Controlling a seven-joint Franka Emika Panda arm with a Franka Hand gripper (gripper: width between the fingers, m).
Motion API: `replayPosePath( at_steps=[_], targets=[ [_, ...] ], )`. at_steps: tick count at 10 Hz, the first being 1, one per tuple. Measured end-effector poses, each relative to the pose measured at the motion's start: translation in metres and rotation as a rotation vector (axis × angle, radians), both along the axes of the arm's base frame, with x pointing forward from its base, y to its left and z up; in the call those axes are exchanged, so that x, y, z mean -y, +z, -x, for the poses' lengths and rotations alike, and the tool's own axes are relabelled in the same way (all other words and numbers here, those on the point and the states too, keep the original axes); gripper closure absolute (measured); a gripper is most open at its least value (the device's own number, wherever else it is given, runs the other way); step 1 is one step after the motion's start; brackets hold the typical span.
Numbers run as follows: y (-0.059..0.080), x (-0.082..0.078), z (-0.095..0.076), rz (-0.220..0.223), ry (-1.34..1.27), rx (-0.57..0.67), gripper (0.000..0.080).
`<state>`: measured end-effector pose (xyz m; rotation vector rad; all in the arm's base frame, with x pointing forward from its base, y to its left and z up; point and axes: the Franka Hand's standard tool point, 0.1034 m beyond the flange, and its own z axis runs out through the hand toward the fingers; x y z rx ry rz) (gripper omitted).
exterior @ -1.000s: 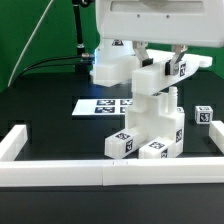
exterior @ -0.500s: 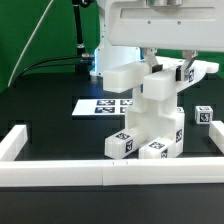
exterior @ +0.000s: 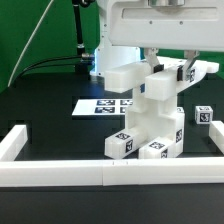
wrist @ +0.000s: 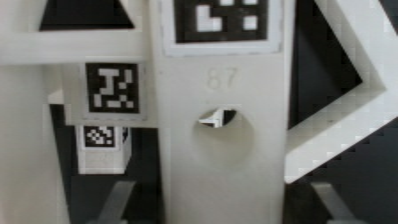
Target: Assemble chair
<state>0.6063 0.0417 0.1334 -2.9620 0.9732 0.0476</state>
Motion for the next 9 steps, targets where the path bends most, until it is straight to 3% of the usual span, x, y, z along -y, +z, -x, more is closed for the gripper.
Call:
replayPosePath(
  at_steps=[9],
  targets=[
    [0.0004, -0.0043, 0.0040, -0.004, 0.027, -0.002, 0.0515]
  ],
)
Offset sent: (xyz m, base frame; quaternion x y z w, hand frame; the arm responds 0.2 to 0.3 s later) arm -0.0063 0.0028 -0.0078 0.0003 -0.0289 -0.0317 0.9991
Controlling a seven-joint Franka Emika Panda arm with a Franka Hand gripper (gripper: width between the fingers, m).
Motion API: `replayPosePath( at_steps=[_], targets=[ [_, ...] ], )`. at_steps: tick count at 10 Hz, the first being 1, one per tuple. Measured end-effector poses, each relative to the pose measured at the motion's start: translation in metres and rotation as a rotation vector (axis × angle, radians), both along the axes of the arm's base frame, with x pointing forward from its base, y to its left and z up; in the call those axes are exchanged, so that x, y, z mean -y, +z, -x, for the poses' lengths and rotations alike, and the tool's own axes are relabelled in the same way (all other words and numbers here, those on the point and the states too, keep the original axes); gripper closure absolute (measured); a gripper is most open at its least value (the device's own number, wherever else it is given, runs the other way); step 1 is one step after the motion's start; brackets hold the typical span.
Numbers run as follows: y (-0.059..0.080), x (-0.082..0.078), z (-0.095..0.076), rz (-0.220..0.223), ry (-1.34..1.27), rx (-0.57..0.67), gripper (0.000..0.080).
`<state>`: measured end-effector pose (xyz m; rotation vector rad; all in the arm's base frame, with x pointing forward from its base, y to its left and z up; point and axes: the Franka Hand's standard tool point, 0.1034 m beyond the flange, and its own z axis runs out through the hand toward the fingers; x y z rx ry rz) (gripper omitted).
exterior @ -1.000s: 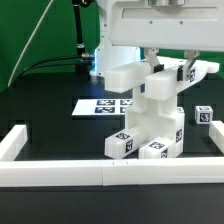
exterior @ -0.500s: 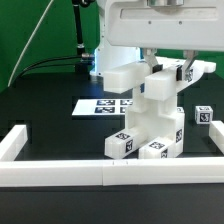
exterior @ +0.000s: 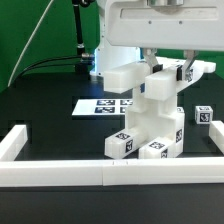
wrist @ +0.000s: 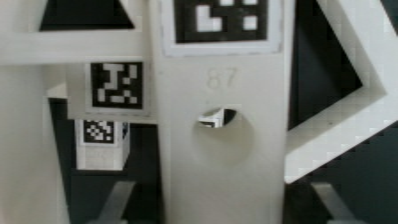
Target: Assemble chair
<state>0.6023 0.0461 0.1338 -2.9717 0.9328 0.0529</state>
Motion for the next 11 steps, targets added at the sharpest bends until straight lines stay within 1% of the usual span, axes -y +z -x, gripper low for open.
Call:
replayPosePath(
  at_steps=[1, 2, 7, 11],
  targets=[
    [-0.0002, -0.0015, 0.0036, -0.001, 0.001, 0.000, 0.0515],
    [-0.0002, -0.0018, 0.0034, -0.001, 0.002, 0.005, 0.0515],
    [0.0003, 0.0021, -0.0020, 0.004, 0.013, 0.027, 0.0515],
    [0.0004, 0.0033, -0.0023, 0.004, 0.011, 0.028, 0.0515]
  ],
)
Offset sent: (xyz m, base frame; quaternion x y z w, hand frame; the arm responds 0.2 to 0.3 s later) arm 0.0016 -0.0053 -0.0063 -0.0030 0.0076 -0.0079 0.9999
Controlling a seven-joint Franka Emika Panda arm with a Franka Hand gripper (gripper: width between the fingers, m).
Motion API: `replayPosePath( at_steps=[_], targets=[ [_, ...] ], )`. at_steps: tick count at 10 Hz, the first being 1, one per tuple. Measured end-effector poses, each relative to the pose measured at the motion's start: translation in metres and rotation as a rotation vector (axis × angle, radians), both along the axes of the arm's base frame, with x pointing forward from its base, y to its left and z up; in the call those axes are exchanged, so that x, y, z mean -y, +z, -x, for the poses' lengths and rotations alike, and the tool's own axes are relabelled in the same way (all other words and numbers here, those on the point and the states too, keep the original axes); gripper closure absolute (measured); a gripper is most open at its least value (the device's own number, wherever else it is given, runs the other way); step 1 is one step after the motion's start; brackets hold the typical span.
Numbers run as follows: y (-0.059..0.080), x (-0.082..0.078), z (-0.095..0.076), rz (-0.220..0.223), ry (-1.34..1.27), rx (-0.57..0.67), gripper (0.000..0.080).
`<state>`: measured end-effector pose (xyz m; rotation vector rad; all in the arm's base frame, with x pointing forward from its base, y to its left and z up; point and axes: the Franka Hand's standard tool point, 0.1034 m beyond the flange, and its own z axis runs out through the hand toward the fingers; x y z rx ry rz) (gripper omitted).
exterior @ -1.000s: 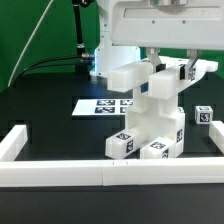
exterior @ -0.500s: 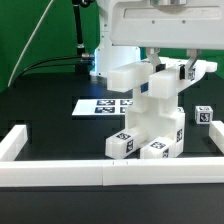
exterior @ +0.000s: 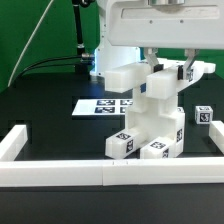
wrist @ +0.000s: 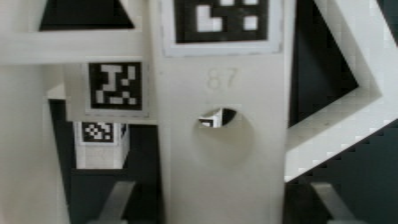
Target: Assemble chair
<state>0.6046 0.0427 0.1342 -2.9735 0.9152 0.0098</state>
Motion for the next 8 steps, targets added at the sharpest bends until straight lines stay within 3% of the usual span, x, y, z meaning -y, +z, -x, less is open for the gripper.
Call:
replayPosePath(
  at_steps=[3, 8],
  targets=[
    [0.004, -0.002, 0.003, -0.047, -0.049, -0.020, 0.0515],
    [-0.001, -0.001, 0.010, -0.046, -0.050, -0.031, 0.0515]
  ],
)
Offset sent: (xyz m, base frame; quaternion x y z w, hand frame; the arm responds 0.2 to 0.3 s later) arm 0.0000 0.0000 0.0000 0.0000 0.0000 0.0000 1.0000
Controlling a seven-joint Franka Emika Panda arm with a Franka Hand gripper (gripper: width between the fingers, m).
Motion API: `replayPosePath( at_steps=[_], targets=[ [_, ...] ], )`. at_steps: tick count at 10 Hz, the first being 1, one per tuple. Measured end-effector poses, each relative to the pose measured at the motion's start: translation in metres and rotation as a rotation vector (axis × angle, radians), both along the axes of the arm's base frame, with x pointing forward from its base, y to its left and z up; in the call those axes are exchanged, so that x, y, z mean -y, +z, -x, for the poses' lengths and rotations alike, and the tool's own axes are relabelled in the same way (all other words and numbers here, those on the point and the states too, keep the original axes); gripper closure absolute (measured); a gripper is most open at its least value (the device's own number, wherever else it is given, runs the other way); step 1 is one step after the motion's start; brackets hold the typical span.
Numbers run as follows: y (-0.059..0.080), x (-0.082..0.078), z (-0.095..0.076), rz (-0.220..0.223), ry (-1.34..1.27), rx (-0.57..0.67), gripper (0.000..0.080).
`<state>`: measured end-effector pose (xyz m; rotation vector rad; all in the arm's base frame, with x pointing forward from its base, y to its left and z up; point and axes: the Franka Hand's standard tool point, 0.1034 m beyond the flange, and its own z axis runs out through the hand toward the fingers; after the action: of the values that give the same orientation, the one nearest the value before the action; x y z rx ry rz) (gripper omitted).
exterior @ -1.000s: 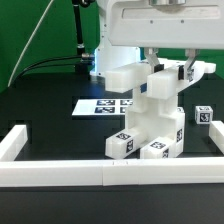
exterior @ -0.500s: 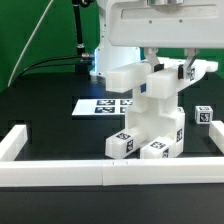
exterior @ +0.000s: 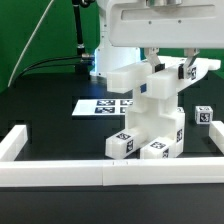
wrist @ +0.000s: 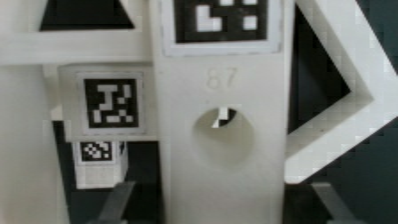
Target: Assemble chair
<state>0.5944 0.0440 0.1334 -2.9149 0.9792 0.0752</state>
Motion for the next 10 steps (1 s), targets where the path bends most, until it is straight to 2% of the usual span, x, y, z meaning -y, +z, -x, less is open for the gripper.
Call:
replayPosePath(
  at_steps=[2, 5, 10],
  targets=[
    [0.000, 0.003, 0.003, 0.001, -0.003, 0.006, 0.0515],
    [0.000, 0.004, -0.004, 0.005, -0.004, 0.021, 0.0515],
    [-0.017, 0.006, -0.003, 0.018, -0.007, 0.013, 0.0515]
  ],
)
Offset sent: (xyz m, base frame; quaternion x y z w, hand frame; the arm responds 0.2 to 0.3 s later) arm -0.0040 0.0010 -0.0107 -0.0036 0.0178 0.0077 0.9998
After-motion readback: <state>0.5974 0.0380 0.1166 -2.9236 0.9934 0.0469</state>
